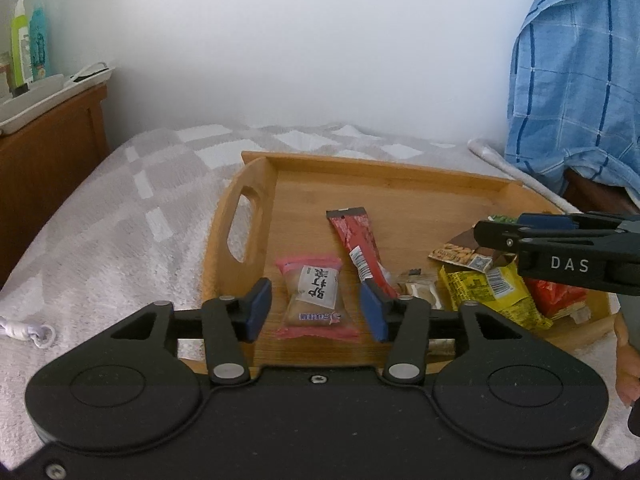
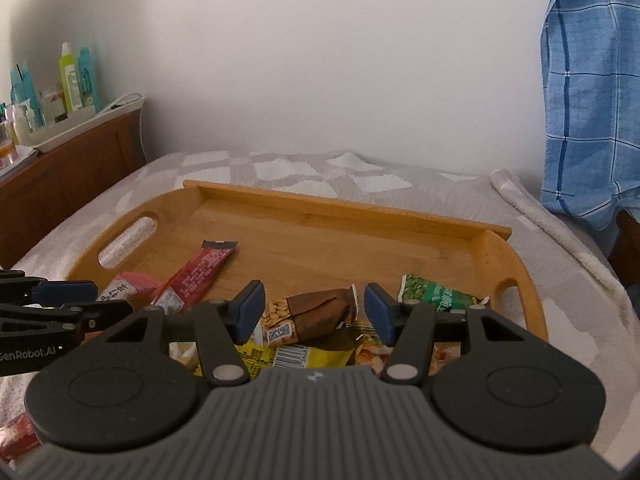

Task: Organize snacks
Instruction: 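Open both grippers to release the pastry and peanut bar into the tray, then move both grippers back toward the remaining snacks on the towel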

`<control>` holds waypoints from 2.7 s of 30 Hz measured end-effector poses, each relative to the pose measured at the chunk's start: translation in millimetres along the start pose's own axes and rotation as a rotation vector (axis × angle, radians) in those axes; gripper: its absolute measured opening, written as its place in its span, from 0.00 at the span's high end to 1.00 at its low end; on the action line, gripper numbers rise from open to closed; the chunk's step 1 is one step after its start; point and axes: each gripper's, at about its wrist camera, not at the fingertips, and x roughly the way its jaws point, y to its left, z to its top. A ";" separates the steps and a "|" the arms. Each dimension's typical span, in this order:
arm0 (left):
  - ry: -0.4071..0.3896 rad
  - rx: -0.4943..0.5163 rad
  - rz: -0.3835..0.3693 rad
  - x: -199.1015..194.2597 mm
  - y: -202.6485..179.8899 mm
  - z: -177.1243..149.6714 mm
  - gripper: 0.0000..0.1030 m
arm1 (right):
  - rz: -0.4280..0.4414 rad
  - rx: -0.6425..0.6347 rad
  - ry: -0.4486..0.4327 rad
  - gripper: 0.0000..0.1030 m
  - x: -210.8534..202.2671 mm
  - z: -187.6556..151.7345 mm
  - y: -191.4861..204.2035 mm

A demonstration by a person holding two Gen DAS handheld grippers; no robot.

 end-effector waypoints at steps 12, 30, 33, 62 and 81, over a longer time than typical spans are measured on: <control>-0.057 0.037 -0.001 -44.6 -4.1 -5.3 0.17 | -0.008 0.014 -0.068 0.13 -39.6 -4.8 -1.4; -0.091 0.088 -0.016 -97.5 -14.7 -36.3 0.02 | 0.010 0.074 -0.107 0.00 -89.7 -33.6 -6.9; -0.084 0.081 -0.009 -99.9 -10.3 -43.1 0.02 | 0.005 0.077 -0.098 0.00 -92.2 -40.3 -6.6; 0.013 0.011 0.029 -91.3 14.7 -93.6 0.02 | -0.041 0.046 -0.017 0.00 -109.8 -104.8 -6.7; 0.047 0.016 0.056 -81.0 16.5 -113.4 0.02 | -0.035 -0.054 -0.003 0.00 -106.7 -129.1 9.9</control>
